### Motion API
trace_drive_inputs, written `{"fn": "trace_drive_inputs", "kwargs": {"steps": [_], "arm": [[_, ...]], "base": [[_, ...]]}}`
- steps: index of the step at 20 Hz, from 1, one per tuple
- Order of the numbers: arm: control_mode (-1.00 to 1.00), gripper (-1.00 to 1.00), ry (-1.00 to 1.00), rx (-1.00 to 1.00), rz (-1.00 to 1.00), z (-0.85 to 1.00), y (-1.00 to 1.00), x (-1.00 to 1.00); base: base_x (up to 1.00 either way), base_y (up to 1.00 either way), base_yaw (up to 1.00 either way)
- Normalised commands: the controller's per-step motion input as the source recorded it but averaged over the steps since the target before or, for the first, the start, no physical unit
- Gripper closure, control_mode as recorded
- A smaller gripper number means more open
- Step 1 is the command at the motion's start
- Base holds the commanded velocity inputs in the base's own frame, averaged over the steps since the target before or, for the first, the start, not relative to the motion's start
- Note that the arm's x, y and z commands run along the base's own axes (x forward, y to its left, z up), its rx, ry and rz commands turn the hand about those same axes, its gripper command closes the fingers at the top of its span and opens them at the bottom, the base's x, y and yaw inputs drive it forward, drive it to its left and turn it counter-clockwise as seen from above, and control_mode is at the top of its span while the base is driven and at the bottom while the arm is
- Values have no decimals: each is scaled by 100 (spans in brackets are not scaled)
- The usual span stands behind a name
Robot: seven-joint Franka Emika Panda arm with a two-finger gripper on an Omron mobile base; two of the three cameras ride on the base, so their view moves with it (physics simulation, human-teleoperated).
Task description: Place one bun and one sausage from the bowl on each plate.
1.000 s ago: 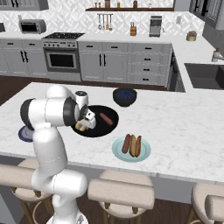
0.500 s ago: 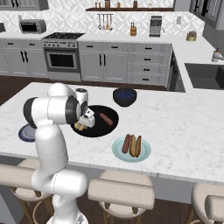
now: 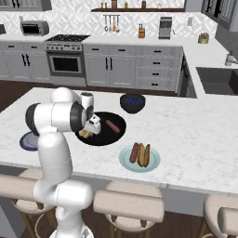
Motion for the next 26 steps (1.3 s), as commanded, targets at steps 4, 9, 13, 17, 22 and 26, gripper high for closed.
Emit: {"fn": "trace_drive_inputs", "kwargs": {"steps": [4, 9, 13, 17, 22, 26], "arm": [[-100, 100, -9, 1, 0, 77, 0, -23], [-100, 100, -20, 0, 0, 100, 47, -44], [-100, 100, -20, 0, 1, 100, 100, -47], [-100, 100, -15, 0, 9, 75, 100, -58], [-100, 100, 0, -1, 24, 21, 90, -75], [-100, 100, 2, -4, 30, -8, 48, -79]], "base": [[0, 0, 0], [0, 0, 0], [0, 0, 0], [0, 0, 0], [0, 0, 0], [0, 0, 0]]}}
